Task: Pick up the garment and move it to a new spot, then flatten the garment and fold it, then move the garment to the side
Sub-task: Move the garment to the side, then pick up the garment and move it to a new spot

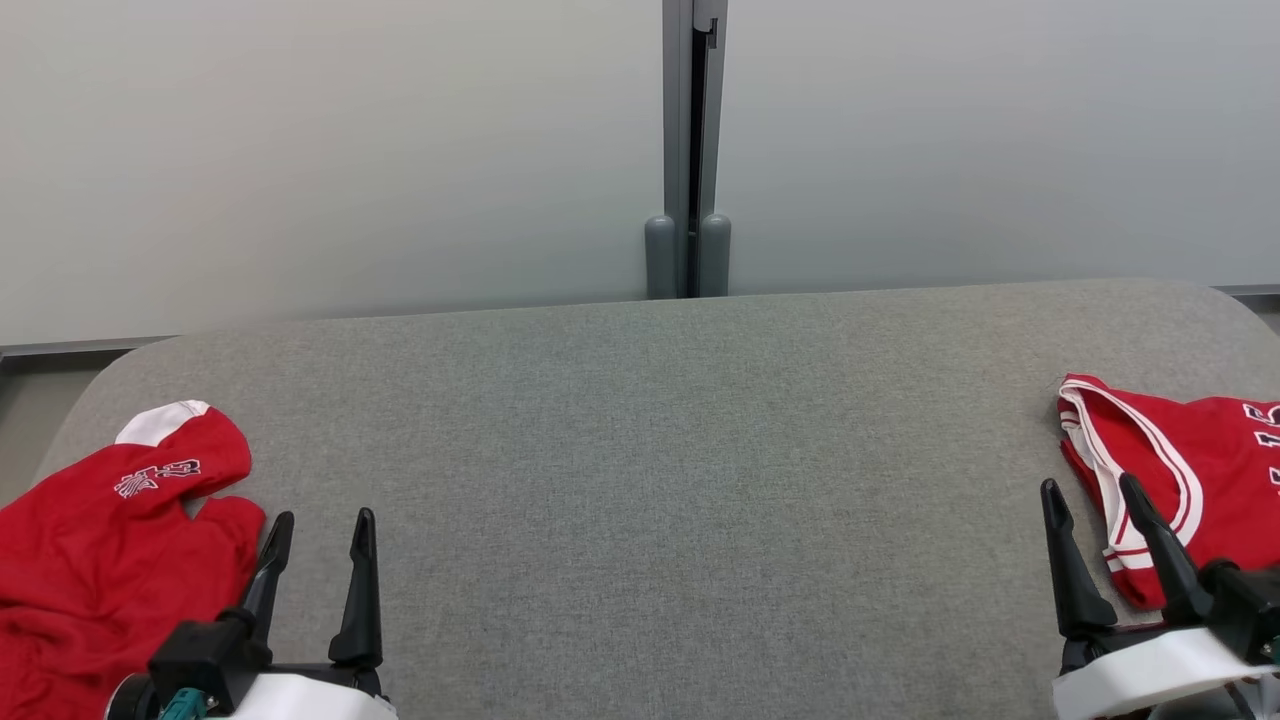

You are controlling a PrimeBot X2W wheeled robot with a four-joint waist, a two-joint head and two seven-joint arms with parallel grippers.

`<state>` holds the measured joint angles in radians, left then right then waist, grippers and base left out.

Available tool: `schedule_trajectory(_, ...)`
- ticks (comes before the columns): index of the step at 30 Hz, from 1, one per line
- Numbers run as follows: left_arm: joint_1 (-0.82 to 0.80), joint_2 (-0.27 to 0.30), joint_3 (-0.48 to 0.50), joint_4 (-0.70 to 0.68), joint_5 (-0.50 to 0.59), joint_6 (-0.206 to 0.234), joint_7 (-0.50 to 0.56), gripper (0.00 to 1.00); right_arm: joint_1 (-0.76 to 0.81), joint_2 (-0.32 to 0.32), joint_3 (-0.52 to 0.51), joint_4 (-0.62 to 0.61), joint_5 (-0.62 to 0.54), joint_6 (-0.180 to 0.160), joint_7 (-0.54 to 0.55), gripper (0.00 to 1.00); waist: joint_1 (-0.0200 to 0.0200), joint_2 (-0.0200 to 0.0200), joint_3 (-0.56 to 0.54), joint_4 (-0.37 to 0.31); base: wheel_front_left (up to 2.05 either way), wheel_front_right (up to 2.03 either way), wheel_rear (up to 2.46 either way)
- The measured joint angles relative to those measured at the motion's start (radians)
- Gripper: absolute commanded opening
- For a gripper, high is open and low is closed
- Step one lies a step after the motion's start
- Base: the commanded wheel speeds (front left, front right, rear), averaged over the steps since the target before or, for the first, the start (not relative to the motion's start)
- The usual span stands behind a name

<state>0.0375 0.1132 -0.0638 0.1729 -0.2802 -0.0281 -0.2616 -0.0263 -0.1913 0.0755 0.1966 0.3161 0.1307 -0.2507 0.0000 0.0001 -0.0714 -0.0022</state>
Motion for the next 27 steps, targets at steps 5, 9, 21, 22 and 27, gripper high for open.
schedule_trajectory(5, 0.001, -0.018, 0.007, 0.012, 0.023, -0.020, 0.000, 1.00, 0.026, 0.006, 0.019, -0.002, 0.007, 0.000, -0.007, 1.00, 0.0000, 0.0000, -0.001, 0.010, 0.00, 0.00, 0.00)
schedule_trajectory(9, 0.000, -0.028, 0.011, 0.018, 0.037, -0.031, 0.000, 1.00, 0.027, 0.015, 0.023, -0.002, 0.007, 0.000, -0.009, 1.00, 0.0000, 0.0000, 0.000, 0.011, 0.00, 0.00, 0.00)
schedule_trajectory(21, -0.003, -0.044, 0.032, 0.028, 0.065, -0.056, 0.000, 1.00, 0.026, 0.026, 0.029, -0.014, -0.009, 0.000, -0.010, 1.00, 0.0000, 0.0000, 0.002, 0.009, 0.00, 0.00, 0.00)
schedule_trajectory(22, -0.003, -0.045, 0.033, 0.029, 0.067, -0.058, 0.000, 1.00, 0.026, 0.027, 0.031, -0.014, -0.009, 0.000, -0.010, 1.00, 0.0000, 0.0000, 0.001, 0.011, 0.00, 0.00, 0.00)
schedule_trajectory(27, -0.008, -0.049, 0.038, 0.036, 0.073, -0.066, 0.000, 1.00, 0.027, 0.031, 0.040, -0.013, -0.010, 0.000, -0.010, 1.00, 0.0000, 0.0000, 0.000, 0.037, 0.00, 0.00, 0.00)
